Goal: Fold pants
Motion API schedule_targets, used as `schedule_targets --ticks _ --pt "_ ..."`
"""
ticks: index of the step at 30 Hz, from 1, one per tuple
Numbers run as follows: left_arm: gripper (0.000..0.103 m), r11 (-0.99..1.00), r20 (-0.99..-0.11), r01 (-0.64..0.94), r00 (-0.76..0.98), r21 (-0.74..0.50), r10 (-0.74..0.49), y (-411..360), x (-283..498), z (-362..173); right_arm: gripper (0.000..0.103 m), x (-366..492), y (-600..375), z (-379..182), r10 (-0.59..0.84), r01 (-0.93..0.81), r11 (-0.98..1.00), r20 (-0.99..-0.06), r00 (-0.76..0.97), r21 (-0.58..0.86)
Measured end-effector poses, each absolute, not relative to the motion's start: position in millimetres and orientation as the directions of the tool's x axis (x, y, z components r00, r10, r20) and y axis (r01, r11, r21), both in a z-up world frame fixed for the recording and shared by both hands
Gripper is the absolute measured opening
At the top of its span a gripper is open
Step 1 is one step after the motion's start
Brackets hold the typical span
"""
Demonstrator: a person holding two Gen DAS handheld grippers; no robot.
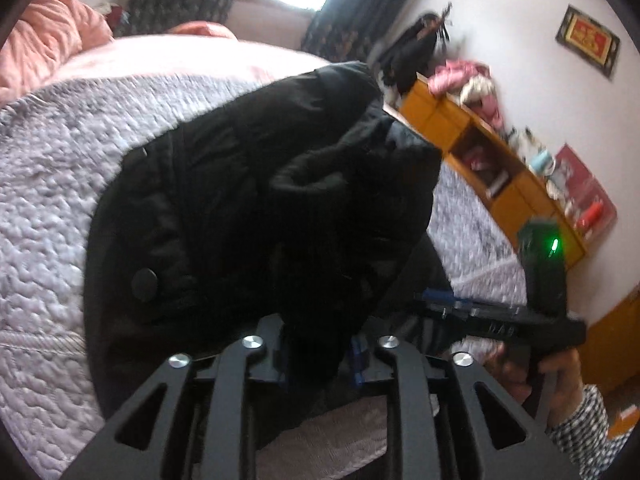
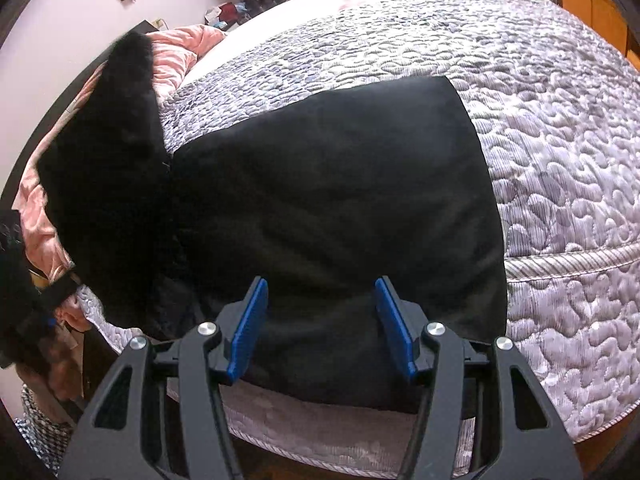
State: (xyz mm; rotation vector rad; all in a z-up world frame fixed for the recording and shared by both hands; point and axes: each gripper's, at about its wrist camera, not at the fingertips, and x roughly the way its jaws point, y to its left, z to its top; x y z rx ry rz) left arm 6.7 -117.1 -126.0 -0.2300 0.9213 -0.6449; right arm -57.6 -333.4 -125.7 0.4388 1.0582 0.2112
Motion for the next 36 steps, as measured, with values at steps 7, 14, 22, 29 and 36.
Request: schedule_targets --ticks 7,14,22,29,36 --pt "0.04 0.736 -0.675 0.454 0.326 -0.502 -0.662 -124 -2 -132 0.056 -59 -339 -132 0.402 0.044 0.877 -0.781 0.478 0.478" --pt "0.067 0.826 -0.66 0.425 0.504 -0.371 -0.557 -89 -13 -97 0.058 -59 -340 -132 0.399 0.043 0.879 -0.784 0.475 0.474" --pt "0.083 0.948 -0.797 0.262 0.526 -0.18 -0.297 -92 19 -167 0.061 -56 -331 -119 0.362 0.041 0.905 -0.816 0.451 0.424" --pt "0.094 0.946 -0.788 0.179 0.523 -0.272 -0.325 -70 12 -146 0.088 -36 -313 -66 0.419 -0.067 0.892 -0.764 0.491 0.446" --pt "0.098 0.954 -0.81 0.054 0.515 -0.295 -0.28 -28 14 -155 0.088 -1 -275 -78 0.38 -0.106 0.922 -0.822 0.425 0.371"
